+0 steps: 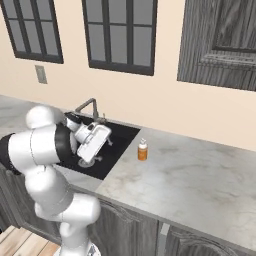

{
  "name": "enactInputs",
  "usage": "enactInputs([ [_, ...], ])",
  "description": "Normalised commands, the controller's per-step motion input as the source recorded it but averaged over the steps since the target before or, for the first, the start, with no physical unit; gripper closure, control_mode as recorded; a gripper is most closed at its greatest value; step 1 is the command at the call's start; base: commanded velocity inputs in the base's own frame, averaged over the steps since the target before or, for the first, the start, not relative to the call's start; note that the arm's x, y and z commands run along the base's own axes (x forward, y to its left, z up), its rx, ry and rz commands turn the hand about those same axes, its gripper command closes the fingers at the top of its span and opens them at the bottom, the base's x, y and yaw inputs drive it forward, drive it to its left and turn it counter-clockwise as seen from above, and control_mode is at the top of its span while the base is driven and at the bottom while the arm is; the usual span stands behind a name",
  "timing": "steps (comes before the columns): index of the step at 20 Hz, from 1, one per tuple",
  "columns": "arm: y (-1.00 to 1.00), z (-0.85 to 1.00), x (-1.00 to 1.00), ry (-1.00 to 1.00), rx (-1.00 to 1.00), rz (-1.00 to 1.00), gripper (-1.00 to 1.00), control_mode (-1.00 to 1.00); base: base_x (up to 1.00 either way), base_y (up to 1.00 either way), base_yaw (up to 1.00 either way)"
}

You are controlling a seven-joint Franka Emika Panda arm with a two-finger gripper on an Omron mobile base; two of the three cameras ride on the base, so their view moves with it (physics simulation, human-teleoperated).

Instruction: Restock the sink supplies by placing the sponge and soap dispenser on the counter and next to the sink. Make sure the soap dispenser is upright.

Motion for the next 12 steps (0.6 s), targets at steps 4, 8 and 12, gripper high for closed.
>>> enactInputs([
  [4,0.15,0.15,-1.0,-0.51,0.02,0.0,-1.0,-1.0,0.0,0.0,0.0],
  [8,0.02,0.51,-1.0,-0.38,0.08,0.0,-1.0,-1.0,0.0,0.0,0.0],
  [12,0.0,0.57,-0.98,-0.34,0.14,0.0,-1.0,-1.0,0.0,0.0,0.0],
])
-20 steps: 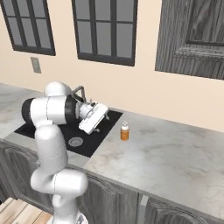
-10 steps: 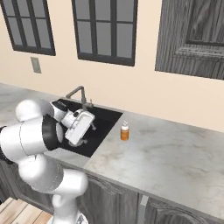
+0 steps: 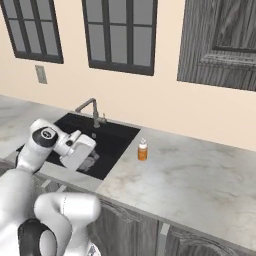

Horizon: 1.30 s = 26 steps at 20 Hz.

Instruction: Restock the sink supplies by placing the sponge and soap dispenser on the counter and next to the sink. Make sure the soap dispenser is upright.

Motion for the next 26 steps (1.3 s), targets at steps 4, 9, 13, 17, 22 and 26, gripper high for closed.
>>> enactInputs([
  [4,0.0,0.4,-0.81,-0.32,0.24,0.01,-1.0,-1.0,0.0,0.0,0.0],
  [9,0.0,0.14,-0.71,-0.18,0.26,0.07,-1.0,-1.0,0.0,0.0,0.0],
  [13,0.16,0.05,-0.19,-0.05,0.17,0.12,-1.0,-1.0,0.0,0.0,0.0],
  [17,0.33,0.0,0.0,0.0,0.05,0.16,-1.0,-1.0,0.0,0.0,0.0],
  [22,0.1,-0.13,0.11,0.06,0.0,0.18,-1.0,-1.0,0.0,0.0,0.0],
  [26,0.01,-0.13,-0.01,0.0,0.0,0.12,-1.0,1.0,-0.13,0.0,0.05],
])
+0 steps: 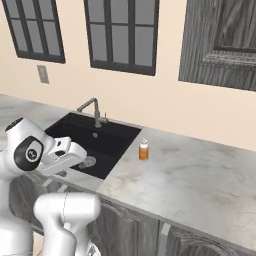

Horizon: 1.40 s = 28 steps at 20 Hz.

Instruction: Restock the sink supplies by placing the sponge and soap dispenser on the counter and next to the sink. Make sure the soap dispenser is upright.

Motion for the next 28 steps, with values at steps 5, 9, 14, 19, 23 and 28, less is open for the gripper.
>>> enactInputs([
  [5,0.0,0.0,0.0,0.0,0.0,0.0,-1.0,1.0,-0.97,0.1,0.33],
  [9,0.0,0.0,0.0,0.0,0.0,0.0,-1.0,1.0,-1.0,0.38,0.41],
  [14,0.0,0.0,0.0,0.0,0.0,0.0,-1.0,1.0,-1.0,0.74,0.41],
  [19,0.0,0.0,0.0,0.0,0.0,0.0,-1.0,1.0,-0.95,0.6,0.48],
  [23,0.0,0.0,0.0,0.0,0.0,0.0,-1.0,1.0,-0.74,0.63,0.52],
  [28,0.0,0.0,0.0,0.0,0.0,0.0,-1.0,1.0,-0.02,0.51,0.47],
])
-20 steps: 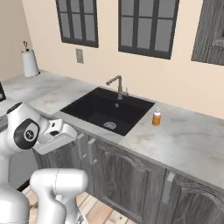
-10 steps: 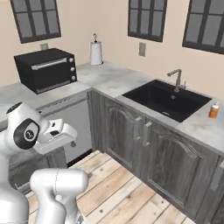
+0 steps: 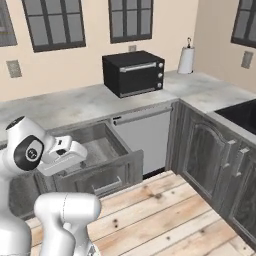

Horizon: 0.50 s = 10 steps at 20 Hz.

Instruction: Restock the sink supplies by placing the sponge and soap dispenser on the counter and next to the sink. Make sure the soap dispenser is upright.

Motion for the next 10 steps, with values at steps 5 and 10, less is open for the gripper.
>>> enactInputs([
  [5,0.0,0.0,0.0,0.0,0.0,0.0,-1.0,1.0,0.29,0.65,0.18],
  [10,0.0,0.0,0.0,0.0,0.0,0.0,-1.0,1.0,0.04,1.0,-0.15],
])
